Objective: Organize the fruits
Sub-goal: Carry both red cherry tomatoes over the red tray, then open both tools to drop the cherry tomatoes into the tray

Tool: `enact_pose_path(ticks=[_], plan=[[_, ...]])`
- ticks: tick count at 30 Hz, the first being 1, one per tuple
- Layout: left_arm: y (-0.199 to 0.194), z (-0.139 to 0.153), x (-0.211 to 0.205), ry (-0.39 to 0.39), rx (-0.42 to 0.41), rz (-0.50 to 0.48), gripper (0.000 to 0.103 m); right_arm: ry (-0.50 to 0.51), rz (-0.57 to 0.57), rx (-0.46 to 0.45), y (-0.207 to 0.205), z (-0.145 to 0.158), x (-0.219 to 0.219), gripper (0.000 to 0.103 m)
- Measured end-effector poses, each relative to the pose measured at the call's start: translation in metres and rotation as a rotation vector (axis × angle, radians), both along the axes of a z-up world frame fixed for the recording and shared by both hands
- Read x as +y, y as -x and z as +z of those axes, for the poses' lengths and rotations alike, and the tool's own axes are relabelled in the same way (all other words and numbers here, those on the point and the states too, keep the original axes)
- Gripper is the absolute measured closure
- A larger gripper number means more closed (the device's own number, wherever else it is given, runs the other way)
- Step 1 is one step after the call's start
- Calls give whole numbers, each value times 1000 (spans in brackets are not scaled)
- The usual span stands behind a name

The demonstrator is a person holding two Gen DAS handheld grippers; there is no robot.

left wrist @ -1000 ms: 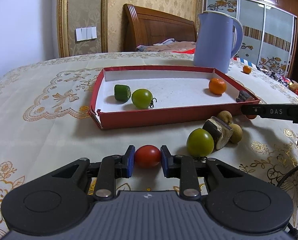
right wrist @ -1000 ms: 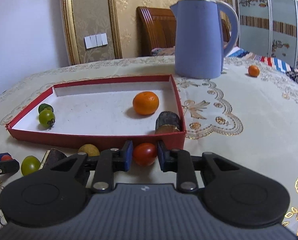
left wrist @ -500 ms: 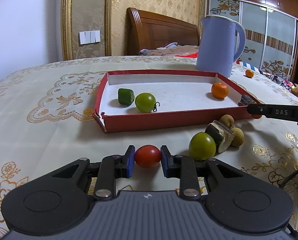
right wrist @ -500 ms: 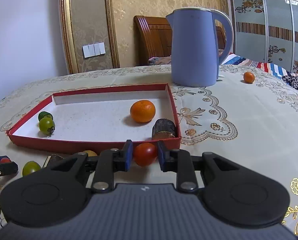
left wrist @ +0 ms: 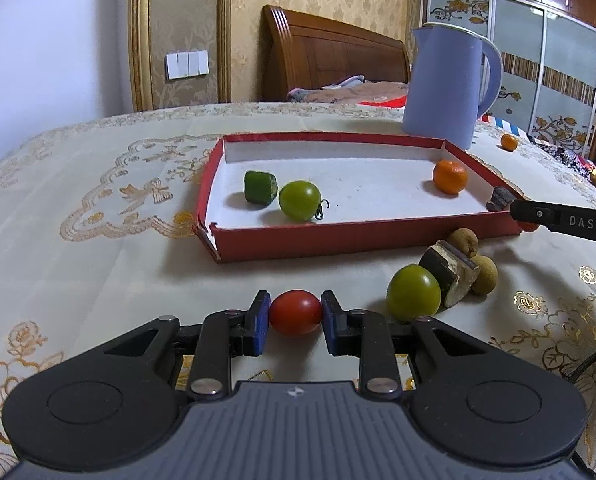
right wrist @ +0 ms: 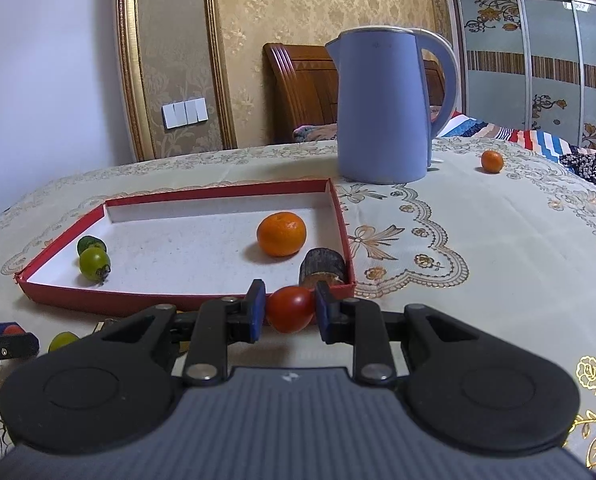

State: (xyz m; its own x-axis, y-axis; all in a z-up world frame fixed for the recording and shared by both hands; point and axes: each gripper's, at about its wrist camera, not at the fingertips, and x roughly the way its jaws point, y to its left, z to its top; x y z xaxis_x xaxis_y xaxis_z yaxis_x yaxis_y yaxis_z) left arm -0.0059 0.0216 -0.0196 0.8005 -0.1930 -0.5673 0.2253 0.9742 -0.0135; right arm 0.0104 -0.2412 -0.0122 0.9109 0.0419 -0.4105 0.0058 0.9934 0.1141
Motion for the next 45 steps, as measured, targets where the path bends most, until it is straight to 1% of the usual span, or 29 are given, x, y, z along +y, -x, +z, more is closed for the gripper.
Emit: enact_pose_path(ticks=[3, 7, 11, 17, 22, 30, 35, 39, 45], plan=[[-2, 4, -3, -28, -2, 5, 76, -1, 4, 4, -1, 1, 0, 78], [-6, 14, -6, -46, -12, 0, 76, 5, 9, 3, 2, 3, 0, 78], [-13, 24, -10, -68, -27, -8, 76, 25, 16, -12, 0, 11, 2, 78], [-32, 35, -15, -64, -39, -16, 76, 44, 25, -40, -9, 28, 5, 78], [-49, 39, -19, -57, -45, -6, 76, 58, 35, -35, -21, 30, 10, 78], [-73, 38, -28, -73, -46, 14, 76, 58, 48, -8, -45, 31, 15, 78], [-93, 34, -28, -71, -31, 34, 76, 62, 55, 21, -65, 27, 19, 78], [-104, 30, -30, -85, -20, 45, 76, 61, 58, 42, -75, 22, 20, 78], [-117, 29, -33, -79, -29, 48, 76, 65, 64, 61, -90, 18, 25, 78]])
